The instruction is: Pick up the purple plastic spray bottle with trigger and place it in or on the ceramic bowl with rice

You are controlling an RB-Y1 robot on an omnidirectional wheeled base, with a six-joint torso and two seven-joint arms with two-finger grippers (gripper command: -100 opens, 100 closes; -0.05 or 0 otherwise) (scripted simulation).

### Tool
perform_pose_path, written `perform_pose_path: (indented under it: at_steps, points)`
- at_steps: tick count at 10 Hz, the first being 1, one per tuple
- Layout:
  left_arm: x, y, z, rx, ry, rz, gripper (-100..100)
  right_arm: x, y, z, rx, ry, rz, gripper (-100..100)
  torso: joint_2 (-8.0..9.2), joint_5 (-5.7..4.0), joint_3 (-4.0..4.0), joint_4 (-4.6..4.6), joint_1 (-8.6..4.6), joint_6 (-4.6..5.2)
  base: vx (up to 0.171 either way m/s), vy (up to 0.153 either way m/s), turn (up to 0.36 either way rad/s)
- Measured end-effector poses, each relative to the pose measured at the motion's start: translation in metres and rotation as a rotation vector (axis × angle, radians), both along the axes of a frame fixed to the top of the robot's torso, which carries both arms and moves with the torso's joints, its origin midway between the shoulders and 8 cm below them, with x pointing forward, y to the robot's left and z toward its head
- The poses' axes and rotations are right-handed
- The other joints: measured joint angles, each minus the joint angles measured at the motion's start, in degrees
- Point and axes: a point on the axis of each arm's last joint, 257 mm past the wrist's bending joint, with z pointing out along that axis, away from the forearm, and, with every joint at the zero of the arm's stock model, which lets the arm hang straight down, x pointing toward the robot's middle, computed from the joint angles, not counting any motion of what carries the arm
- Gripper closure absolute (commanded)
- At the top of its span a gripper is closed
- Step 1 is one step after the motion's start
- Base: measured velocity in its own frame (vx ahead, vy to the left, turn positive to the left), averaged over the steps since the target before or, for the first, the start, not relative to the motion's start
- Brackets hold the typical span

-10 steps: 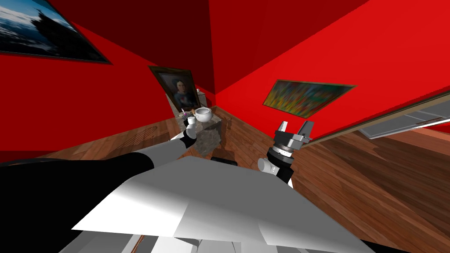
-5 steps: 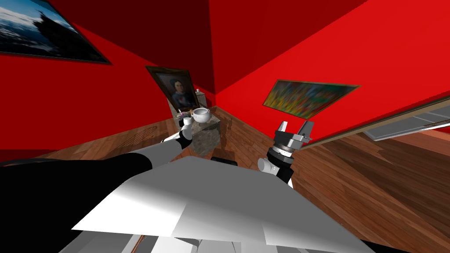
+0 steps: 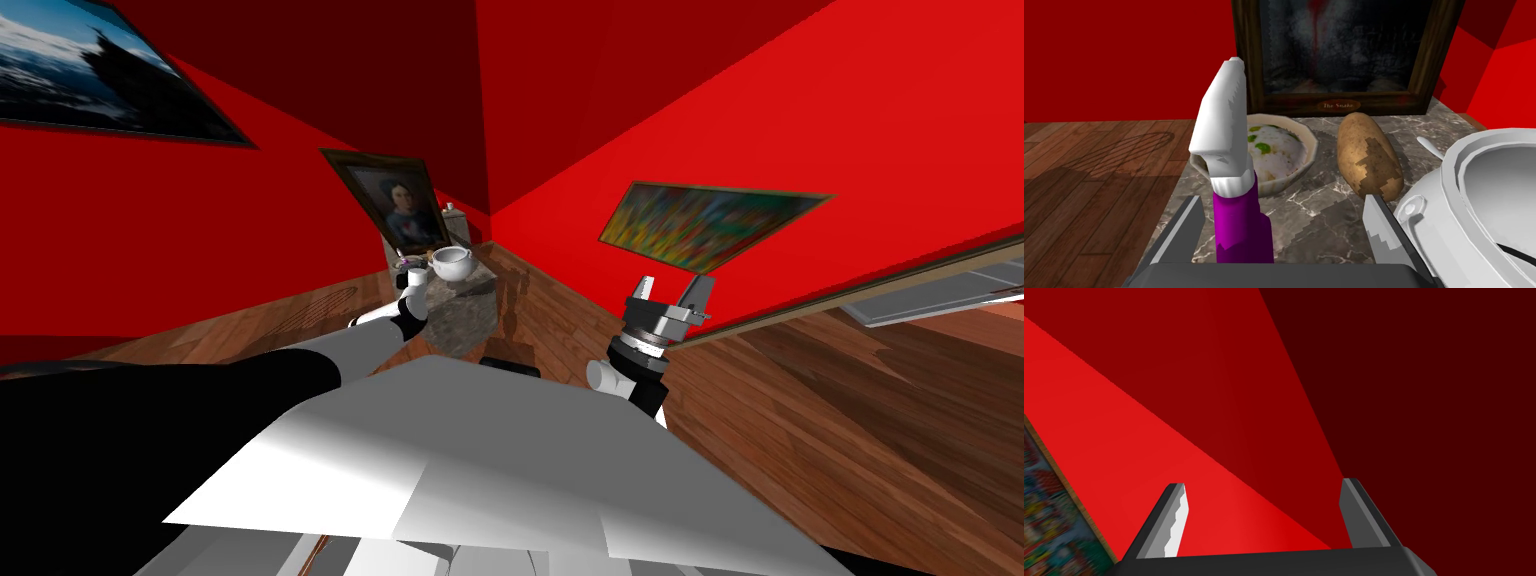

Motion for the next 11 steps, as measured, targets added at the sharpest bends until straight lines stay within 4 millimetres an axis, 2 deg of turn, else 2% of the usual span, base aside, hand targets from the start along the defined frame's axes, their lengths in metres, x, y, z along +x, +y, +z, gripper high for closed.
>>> perform_pose_path:
  at_steps: [1, 3, 5, 7, 8, 9, 11]
  points:
    - [0.000, 0.002, 0.000, -0.008, -0.009, 0.002, -100, 0.000, 0.000, 0.000, 0.000, 0.000, 0.000, 0, 0.12, 0.03, 0.07, 0.03, 0.13, -0.01, 0.055, -0.078, 0.045]
    - [-0.012, 0.020, -0.003, -0.010, 0.007, -0.005, -100, 0.000, 0.000, 0.000, 0.000, 0.000, 0.000, 0, -0.04, -0.01, -0.02, -0.01, -0.09, -0.01, 0.053, -0.080, 0.030]
    - [-0.015, 0.025, -0.002, -0.018, -0.004, -0.005, -100, 0.000, 0.000, 0.000, 0.000, 0.000, 0.000, 0, 0.09, 0.03, 0.05, 0.02, 0.12, 0.00, 0.041, -0.055, 0.017]
    - [-0.029, 0.043, -0.011, -0.001, 0.051, -0.019, -100, 0.000, 0.000, 0.000, 0.000, 0.000, 0.000, 0, -0.09, -0.03, -0.05, -0.02, -0.13, -0.01, 0.059, -0.087, 0.032]
    - [-0.031, 0.046, -0.008, -0.019, 0.023, -0.008, -100, 0.000, 0.000, 0.000, 0.000, 0.000, 0.000, 0, 0.00, 0.00, 0.00, 0.00, -0.01, 0.01, 0.088, -0.106, 0.035]
    - [-0.041, 0.057, -0.009, -0.023, 0.036, -0.009, -100, 0.000, 0.000, 0.000, 0.000, 0.000, 0.000, 0, -0.11, -0.01, -0.05, -0.02, -0.13, -0.03, 0.082, -0.115, 0.052]
    - [-0.050, 0.070, -0.009, -0.011, 0.069, -0.017, -100, 0.000, 0.000, 0.000, 0.000, 0.000, 0.000, 0, 0.03, 0.00, 0.01, 0.00, 0.01, 0.01, 0.008, -0.027, -0.005]
